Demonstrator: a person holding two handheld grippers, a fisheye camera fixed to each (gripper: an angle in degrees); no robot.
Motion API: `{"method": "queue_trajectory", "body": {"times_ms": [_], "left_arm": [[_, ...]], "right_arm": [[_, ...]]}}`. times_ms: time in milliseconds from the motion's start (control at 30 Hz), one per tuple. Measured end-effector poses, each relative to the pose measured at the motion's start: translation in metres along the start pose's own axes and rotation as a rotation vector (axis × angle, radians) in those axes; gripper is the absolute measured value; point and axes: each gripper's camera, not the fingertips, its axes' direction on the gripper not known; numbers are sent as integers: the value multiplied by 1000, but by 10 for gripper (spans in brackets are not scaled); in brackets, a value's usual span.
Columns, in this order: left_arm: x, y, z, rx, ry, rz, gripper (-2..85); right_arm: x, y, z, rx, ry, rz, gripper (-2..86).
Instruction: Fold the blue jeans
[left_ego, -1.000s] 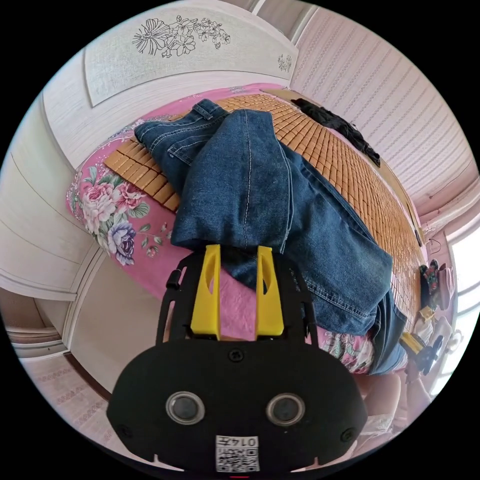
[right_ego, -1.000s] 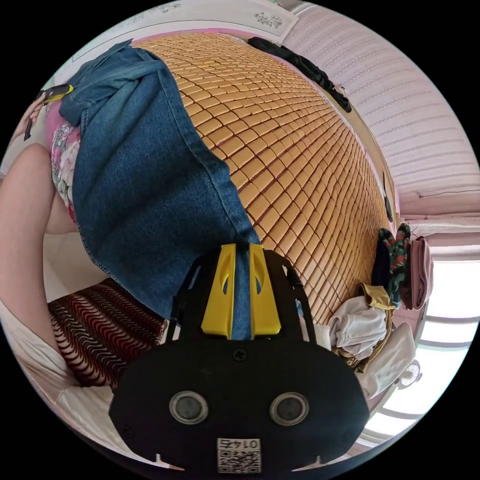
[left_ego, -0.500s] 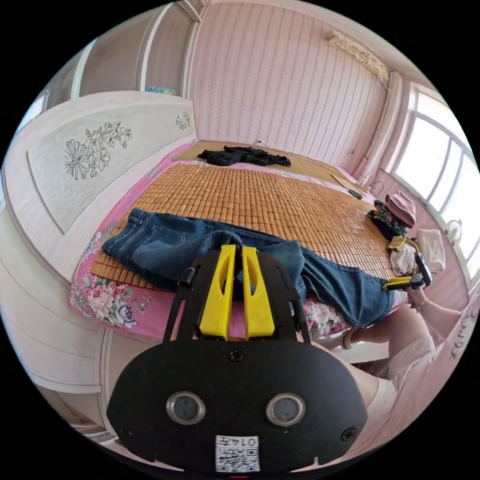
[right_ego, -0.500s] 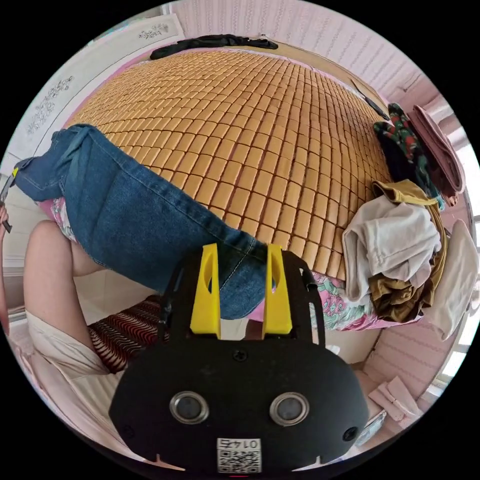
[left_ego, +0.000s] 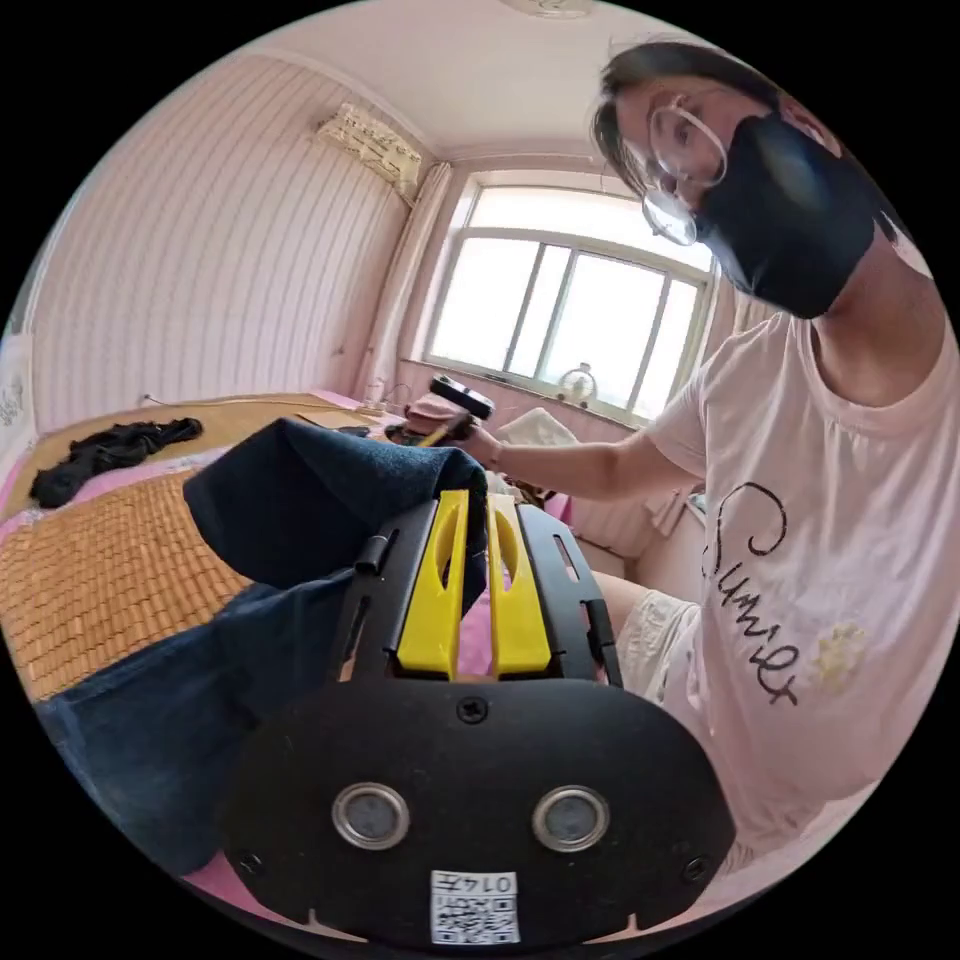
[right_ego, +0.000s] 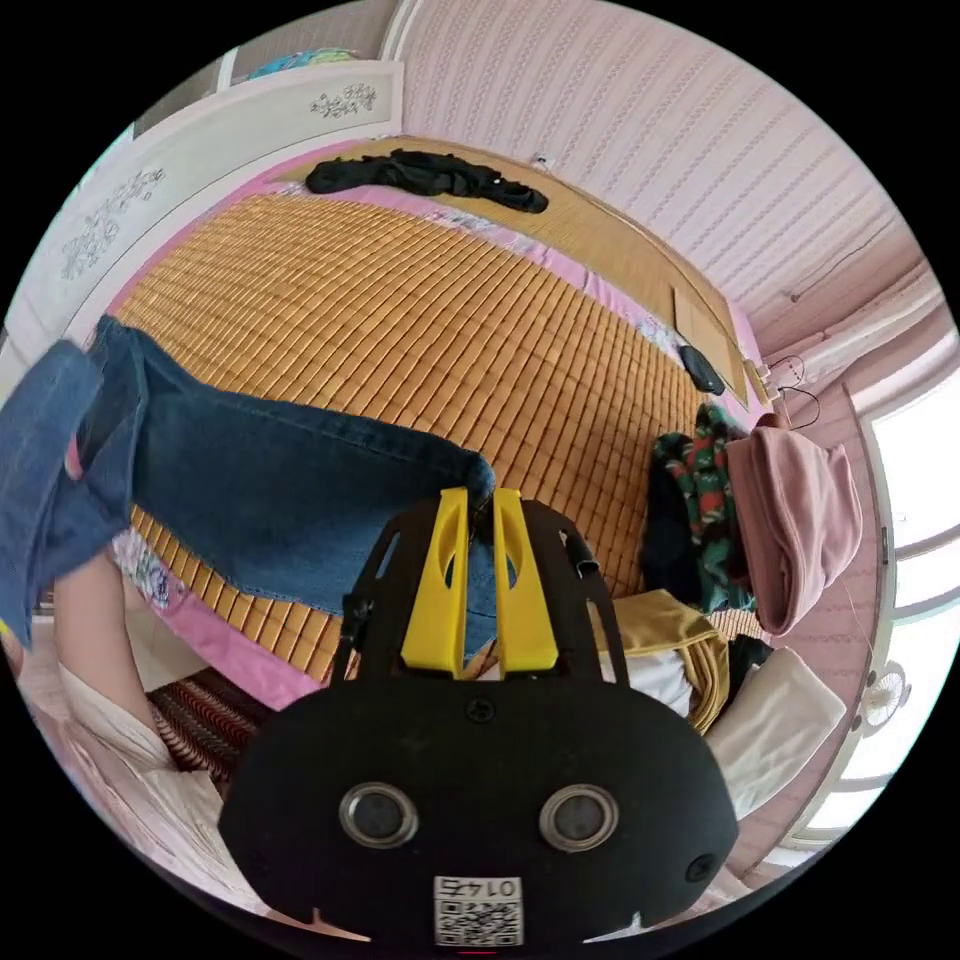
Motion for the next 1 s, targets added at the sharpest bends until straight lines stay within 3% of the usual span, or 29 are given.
{"method": "queue_trajectory", "body": {"times_ms": [133,267,367,433,467,533,567,633,833,867,933,1000], "left_arm": [[4,28,94,-143,164,-99,66],[-16,42,74,-108,155,-232,71],[-52,54,19,-105,-87,-350,75],[-85,66,-36,-114,-374,-452,78],[-93,67,-51,-115,-444,-463,80],[-123,70,-103,-135,-750,-529,86],[-131,70,-114,-152,-816,-553,87],[-168,68,-143,-241,-1019,-630,88],[-255,72,-162,-333,-1085,-837,136],[-261,74,-157,-361,-1079,-841,138],[-281,86,-130,-503,-1033,-882,138],[-272,86,-113,-535,-1113,-768,126]], "right_arm": [[50,-26,10,-49,-33,169,92],[30,5,-1,54,-198,-13,125],[10,41,16,-5,-277,-83,170],[15,63,36,-67,-309,-23,176],[27,77,49,-92,-382,70,164],[44,96,65,-126,-566,171,108],[53,106,72,-130,-667,200,45],[63,119,73,-110,-667,239,33],[93,134,45,-89,-598,304,50],[97,135,36,-72,-558,326,81],[101,135,28,-56,-525,364,232],[96,128,41,-106,-494,343,247]]}}
